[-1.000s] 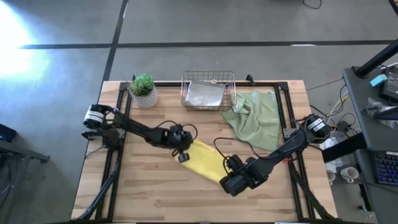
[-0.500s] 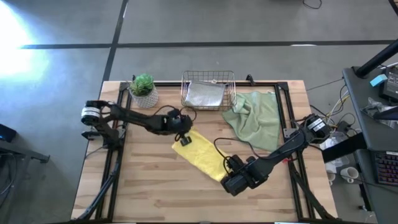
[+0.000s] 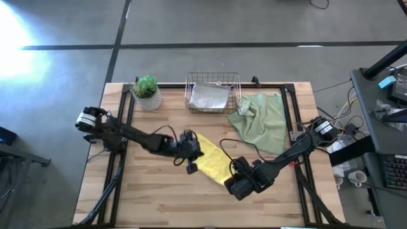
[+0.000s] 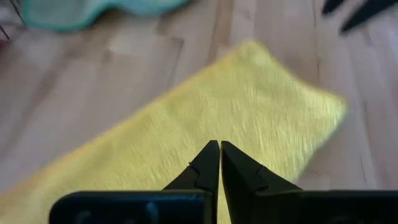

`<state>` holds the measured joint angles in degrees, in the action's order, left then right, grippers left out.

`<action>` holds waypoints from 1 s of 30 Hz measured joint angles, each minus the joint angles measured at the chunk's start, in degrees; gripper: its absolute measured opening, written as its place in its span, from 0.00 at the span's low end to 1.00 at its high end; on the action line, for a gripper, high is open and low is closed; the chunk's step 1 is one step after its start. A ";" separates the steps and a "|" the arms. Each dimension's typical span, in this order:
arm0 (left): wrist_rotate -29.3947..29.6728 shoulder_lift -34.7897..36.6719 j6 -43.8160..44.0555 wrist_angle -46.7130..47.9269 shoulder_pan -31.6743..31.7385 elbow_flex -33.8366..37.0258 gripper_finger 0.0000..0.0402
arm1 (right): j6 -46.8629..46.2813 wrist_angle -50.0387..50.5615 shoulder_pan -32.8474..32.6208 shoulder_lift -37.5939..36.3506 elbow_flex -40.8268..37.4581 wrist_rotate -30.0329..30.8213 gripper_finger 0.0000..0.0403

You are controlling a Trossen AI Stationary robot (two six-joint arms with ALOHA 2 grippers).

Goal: Fold microfiber towels
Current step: Fold the yellow towel

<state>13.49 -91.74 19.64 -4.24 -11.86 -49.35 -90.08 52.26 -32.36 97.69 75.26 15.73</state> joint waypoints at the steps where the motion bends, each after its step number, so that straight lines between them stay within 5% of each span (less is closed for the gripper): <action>1: 0.17 -0.53 0.63 0.42 -0.66 0.04 0.00 | -0.28 -0.18 0.00 0.00 0.00 0.44 0.27; 14: 1.01 -8.23 5.51 9.61 -3.10 0.20 0.00 | -2.47 -0.84 0.00 0.00 0.00 0.89 0.27; 25: 17.42 -9.95 -1.75 17.42 1.58 -0.02 0.00 | -2.49 -1.86 0.00 0.00 0.02 0.89 0.27; 30: 18.16 -9.24 -2.10 21.86 6.30 -0.02 0.00 | -2.47 -1.94 -0.02 0.00 0.02 0.87 0.27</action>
<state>31.65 -100.98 17.54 17.62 -5.57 -49.36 -92.55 50.32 -32.38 97.69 75.29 16.60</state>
